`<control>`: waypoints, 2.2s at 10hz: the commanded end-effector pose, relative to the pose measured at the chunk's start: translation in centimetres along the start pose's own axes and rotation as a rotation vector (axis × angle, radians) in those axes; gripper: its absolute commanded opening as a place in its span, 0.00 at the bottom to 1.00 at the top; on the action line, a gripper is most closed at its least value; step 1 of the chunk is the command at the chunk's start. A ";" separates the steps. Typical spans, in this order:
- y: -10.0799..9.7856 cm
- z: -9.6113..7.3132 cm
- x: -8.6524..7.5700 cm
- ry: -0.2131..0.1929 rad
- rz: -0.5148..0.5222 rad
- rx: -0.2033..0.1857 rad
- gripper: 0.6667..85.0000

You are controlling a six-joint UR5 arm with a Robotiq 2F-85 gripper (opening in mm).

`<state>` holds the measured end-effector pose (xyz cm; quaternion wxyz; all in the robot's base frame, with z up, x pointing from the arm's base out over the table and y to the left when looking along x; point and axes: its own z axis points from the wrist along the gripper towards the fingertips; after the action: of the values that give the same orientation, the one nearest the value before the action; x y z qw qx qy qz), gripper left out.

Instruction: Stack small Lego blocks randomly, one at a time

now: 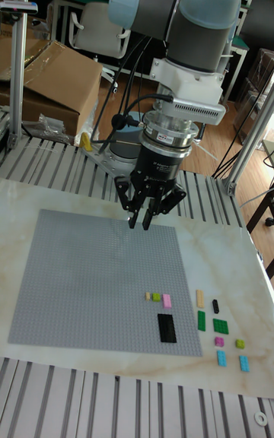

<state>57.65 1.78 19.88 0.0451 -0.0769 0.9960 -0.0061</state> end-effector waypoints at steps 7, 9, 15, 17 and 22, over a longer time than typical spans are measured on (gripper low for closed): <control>2.2 0.1 0.1 0.015 0.016 -0.067 0.35; 3.0 0.1 0.3 0.025 0.025 -0.086 0.35; 8.6 1.8 -0.2 0.035 0.132 -0.136 0.36; 9.0 2.8 0.4 0.057 0.133 -0.065 0.35; 11.3 3.3 1.0 0.100 0.080 -0.123 0.38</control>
<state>55.23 10.76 16.73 -0.0052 -0.0419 0.9986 0.0315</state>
